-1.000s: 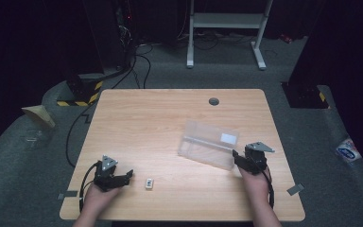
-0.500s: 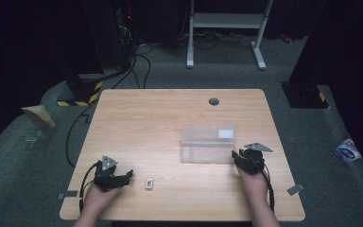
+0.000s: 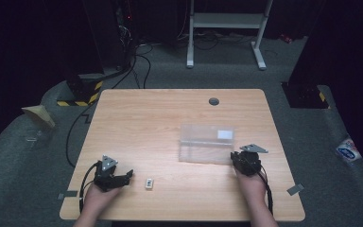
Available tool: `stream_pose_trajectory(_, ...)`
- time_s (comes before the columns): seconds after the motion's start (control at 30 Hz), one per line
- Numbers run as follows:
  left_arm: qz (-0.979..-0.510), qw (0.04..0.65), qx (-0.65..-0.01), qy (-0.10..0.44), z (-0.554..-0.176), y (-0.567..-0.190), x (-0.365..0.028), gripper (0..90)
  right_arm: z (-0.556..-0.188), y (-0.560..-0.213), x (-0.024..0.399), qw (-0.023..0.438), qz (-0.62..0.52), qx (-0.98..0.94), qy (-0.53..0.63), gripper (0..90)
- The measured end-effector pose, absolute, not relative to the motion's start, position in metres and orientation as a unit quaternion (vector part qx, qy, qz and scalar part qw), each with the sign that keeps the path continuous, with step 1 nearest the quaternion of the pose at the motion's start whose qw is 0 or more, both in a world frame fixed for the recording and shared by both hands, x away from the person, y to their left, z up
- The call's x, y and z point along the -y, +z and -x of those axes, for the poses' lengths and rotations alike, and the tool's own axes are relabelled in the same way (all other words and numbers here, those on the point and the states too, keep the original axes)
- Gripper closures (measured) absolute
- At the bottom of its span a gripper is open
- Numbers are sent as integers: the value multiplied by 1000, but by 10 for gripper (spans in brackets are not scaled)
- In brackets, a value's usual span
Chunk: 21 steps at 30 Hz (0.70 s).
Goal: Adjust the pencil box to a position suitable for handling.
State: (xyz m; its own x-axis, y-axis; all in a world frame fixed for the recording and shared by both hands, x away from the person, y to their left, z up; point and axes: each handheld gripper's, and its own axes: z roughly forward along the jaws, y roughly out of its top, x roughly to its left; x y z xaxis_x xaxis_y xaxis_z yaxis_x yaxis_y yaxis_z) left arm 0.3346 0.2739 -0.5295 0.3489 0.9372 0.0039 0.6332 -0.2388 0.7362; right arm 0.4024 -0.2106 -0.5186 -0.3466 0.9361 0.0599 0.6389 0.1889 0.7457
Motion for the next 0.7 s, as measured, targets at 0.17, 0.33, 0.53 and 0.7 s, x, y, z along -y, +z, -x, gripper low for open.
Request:
stream_pose_trajectory(0.17,-753,329,-521,231,-335,-529,-274,152,-400,-519,198,212,-516,-752,351,770)
stream_pose_trajectory(0.33,-752,329,-522,231,-335,-529,-274,152,-397,-519,185,213,-502,-762,349,770)
stream_pose_trajectory(0.53,-752,329,-522,231,-335,-530,-274,153,-393,-518,174,212,-488,-772,348,769)
stream_pose_trajectory(0.7,-752,329,-522,231,-335,-530,-274,152,-390,-518,168,211,-479,-778,349,765)
